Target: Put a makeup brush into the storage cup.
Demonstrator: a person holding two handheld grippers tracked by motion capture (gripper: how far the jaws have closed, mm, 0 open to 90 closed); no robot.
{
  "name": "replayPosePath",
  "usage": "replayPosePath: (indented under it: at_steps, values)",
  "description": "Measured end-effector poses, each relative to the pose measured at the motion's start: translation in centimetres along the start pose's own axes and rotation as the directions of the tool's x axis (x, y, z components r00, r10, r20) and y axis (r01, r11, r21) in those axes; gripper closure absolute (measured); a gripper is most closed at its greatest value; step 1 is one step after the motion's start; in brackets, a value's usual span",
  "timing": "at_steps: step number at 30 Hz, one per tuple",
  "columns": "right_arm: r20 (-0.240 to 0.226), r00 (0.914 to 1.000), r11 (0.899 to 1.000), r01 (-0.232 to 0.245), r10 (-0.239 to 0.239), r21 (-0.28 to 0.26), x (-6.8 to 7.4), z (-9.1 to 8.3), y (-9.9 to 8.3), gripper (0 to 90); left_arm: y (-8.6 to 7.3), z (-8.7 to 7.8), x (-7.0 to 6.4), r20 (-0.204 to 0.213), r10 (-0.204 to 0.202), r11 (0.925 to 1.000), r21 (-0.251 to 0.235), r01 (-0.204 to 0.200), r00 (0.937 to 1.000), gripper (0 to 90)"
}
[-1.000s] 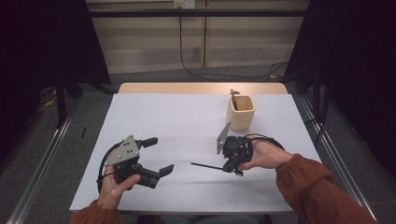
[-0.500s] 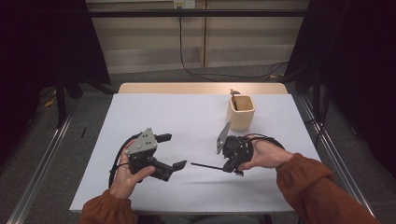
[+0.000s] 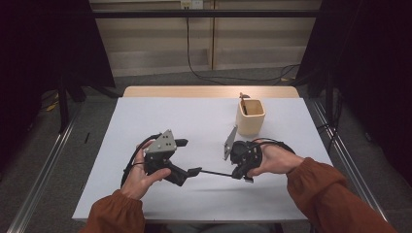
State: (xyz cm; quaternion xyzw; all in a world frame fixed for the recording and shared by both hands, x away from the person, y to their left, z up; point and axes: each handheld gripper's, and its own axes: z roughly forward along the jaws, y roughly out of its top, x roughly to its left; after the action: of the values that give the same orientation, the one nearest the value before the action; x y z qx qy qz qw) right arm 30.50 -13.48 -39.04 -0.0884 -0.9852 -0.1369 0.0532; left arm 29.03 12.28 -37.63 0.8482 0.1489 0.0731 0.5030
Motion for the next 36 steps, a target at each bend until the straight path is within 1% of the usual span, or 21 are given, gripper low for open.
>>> replayPosePath:
  at_steps: [2, 3, 5, 7, 8, 9, 12, 13, 14, 16, 19, 20, 21, 23, 25, 28, 32, 33, 34, 35, 36]
  values:
    - [0.0, 1.0, 1.0, 0.009, -0.009, 0.004, 0.0, 0.1, 0.1, 86.4, 0.6, 0.1, 0.1, 0.008, 0.031, 0.998, 0.055, -0.031, 0.9995, 5.6]
    - [-0.001, 1.0, 1.0, -0.003, 0.003, 0.01, 0.0, 0.1, 0.2, 86.4, 0.9, 0.0, 0.2, 0.014, 0.047, 0.9962, 0.072, -0.048, 0.9988, 5.6]
    - [0.0, 1.0, 1.0, 0.007, -0.007, 0.005, -0.1, 0.2, 0.3, 86.4, 1.4, -0.1, 0.3, 0.018, 0.06, 0.9945, 0.085, -0.061, 0.9981, 4.8]
    - [0.001, 1.0, 1.0, -0.002, 0.002, 0.018, -0.1, 0.3, 0.4, 86.4, 1.6, -0.1, 0.4, 0.033, 0.061, 0.9916, 0.112, -0.065, 0.9976, 5.1]
    - [0.004, 1.0, 1.0, 0.009, -0.009, 0.018, -0.2, 0.3, 0.5, 86.4, 1.7, 0.0, 0.5, 0.044, 0.067, 0.9892, 0.128, -0.072, 0.9968, 5.2]
    - [0.0, 1.0, 1.0, 0.002, -0.002, 0.025, -0.1, 0.3, 0.6, 86.4, 1.7, 0.1, 0.5, 0.054, 0.07, 0.9862, 0.147, -0.077, 0.9961, 5.4]
    - [-0.001, 0.9999, 1.0, 0.016, -0.016, 0.024, -0.2, 0.3, 0.8, 86.4, 1.7, 0.6, 0.5, 0.09, 0.068, 0.9753, 0.204, -0.085, 0.9936, 6.1]
    - [0.0, 0.9999, 0.999, 0.016, -0.016, 0.034, -0.1, 0.3, 0.8, 86.4, 1.7, 0.8, 0.4, 0.086, 0.076, 0.9705, 0.222, -0.093, 0.9934, 6.1]
    - [-0.001, 0.9998, 0.999, 0.021, -0.02, 0.038, -0.1, 0.2, 0.8, 86.4, 1.6, 0.9, 0.4, 0.086, 0.072, 0.9693, 0.229, -0.09, 0.9937, 6.1]
    - [-0.001, 0.9998, 0.999, 0.022, -0.022, 0.038, 0.0, 0.2, 0.8, 86.4, 1.4, 1.2, 0.5, 0.11, 0.059, 0.9607, 0.264, -0.087, 0.9922, 6.1]
    - [-0.006, 0.9995, 0.998, 0.032, -0.032, 0.049, 0.1, 0.3, 0.8, 86.4, 1.2, 1.8, 0.3, 0.137, 0.054, 0.9413, 0.324, -0.096, 0.989, 6.1]
    - [-0.007, 0.9993, 0.998, 0.036, -0.036, 0.047, 0.1, 0.3, 0.9, 86.4, 1.1, 2.0, 0.2, 0.154, 0.054, 0.9335, 0.343, -0.104, 0.9866, 6.1]
    - [-0.01, 0.9995, 0.998, 0.03, -0.029, 0.048, 0.1, 0.3, 0.9, 86.4, 1.0, 2.2, 0.2, 0.16, 0.054, 0.928, 0.356, -0.109, 0.9856, 6.1]
    - [-0.015, 0.999, 0.998, 0.042, -0.042, 0.048, 0.1, 0.4, 1.1, 86.4, 0.9, 2.6, 0.0, 0.171, 0.045, 0.9181, 0.381, -0.108, 0.9843, 6.1]
    - [-0.015, 0.9992, 0.997, 0.037, -0.036, 0.061, 0.1, 0.4, 1.2, 86.4, 0.8, 3.0, -0.1, 0.182, 0.048, 0.906, 0.406, -0.12, 0.9821, 6.3]
    - [-0.019, 0.999, 0.997, 0.041, -0.04, 0.061, 0.2, 0.4, 1.3, 86.4, 0.6, 3.5, -0.1, 0.181, 0.04, 0.8922, 0.436, -0.117, 0.9827, 6.5]
    - [-0.026, 0.9984, 0.996, 0.053, -0.051, 0.075, 0.2, 0.6, 1.3, 86.4, 0.3, 3.9, -0.1, 0.178, 0.028, 0.8815, 0.46, -0.108, 0.9836, 7.1]
    - [-0.024, 0.9984, 0.995, 0.053, -0.051, 0.082, 0.2, 0.7, 1.3, 86.4, 0.3, 3.9, -0.1, 0.18, 0.024, 0.8766, 0.469, -0.107, 0.9834, 7.3]
    - [-0.023, 0.9984, 0.995, 0.053, -0.051, 0.084, 0.3, 0.7, 1.4, 86.4, 0.2, 3.9, -0.1, 0.194, 0.017, 0.871, 0.479, -0.11, 0.9808, 8.0]
    - [-0.027, 0.9982, 0.995, 0.055, -0.053, 0.084, 0.3, 0.7, 1.4, 86.4, 0.2, 3.9, -0.1, 0.196, 0.016, 0.8685, 0.483, -0.111, 0.9804, 8.3]
    - [-0.031, 0.9978, 0.995, 0.06, -0.058, 0.079, 0.3, 0.8, 1.4, 86.4, 0.1, 4.0, -0.2, 0.206, 0.021, 0.8616, 0.493, -0.122, 0.9784, 8.6]
